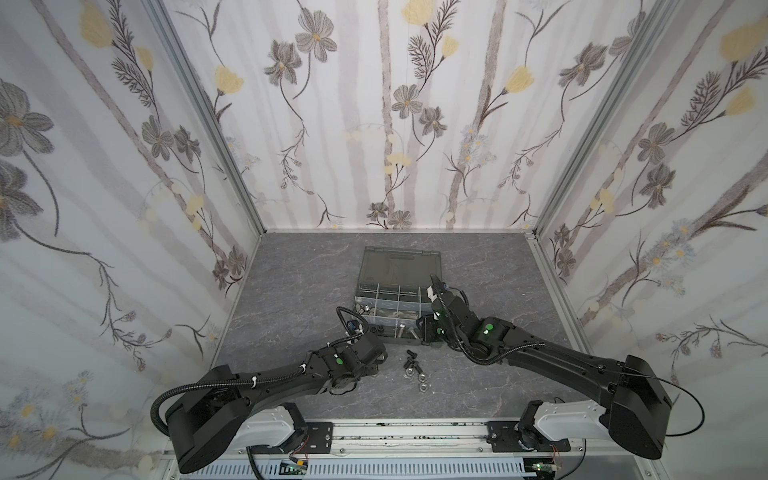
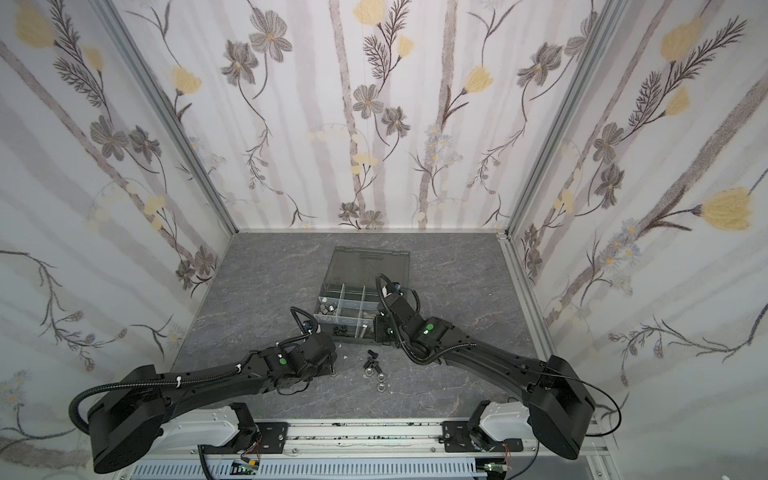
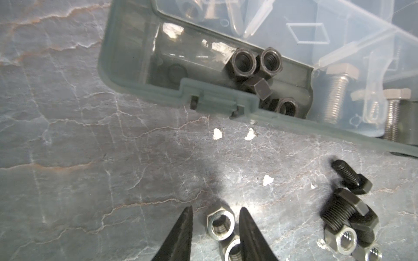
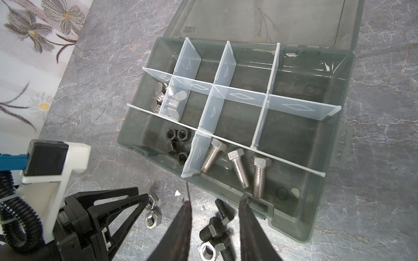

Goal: Sort the screws and nuts into containers
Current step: 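Lower the left gripper onto a silver hex nut in the pile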

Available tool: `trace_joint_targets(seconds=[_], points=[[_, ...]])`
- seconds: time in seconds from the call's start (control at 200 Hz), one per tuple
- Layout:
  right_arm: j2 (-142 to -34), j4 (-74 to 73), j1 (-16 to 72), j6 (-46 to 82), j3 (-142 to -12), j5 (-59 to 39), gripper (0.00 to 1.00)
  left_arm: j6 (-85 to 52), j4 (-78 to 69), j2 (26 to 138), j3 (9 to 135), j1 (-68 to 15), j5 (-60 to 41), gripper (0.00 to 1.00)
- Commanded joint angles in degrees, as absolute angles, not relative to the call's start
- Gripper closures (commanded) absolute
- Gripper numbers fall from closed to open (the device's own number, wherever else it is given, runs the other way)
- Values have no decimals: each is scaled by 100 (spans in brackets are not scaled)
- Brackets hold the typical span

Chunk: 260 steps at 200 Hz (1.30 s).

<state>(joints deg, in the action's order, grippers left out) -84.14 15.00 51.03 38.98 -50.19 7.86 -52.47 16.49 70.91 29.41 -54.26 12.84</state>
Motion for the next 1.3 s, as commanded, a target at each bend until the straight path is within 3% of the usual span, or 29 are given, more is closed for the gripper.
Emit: trace_joint_targets(seconds=[0.0, 0.889, 1.294], points=[[-8449, 1283, 5110, 3944, -5028, 767, 64, -5309, 1705, 7167, 3009, -5439, 1373, 63], [-8438, 1294, 5091, 3920, -4968, 801, 64, -5273, 1729, 7867, 3277, -5653, 1324, 64], [-8350, 1283, 5006, 3870, -4915, 808, 64, -5361, 1994, 7933, 3292, -5730, 1519, 71]])
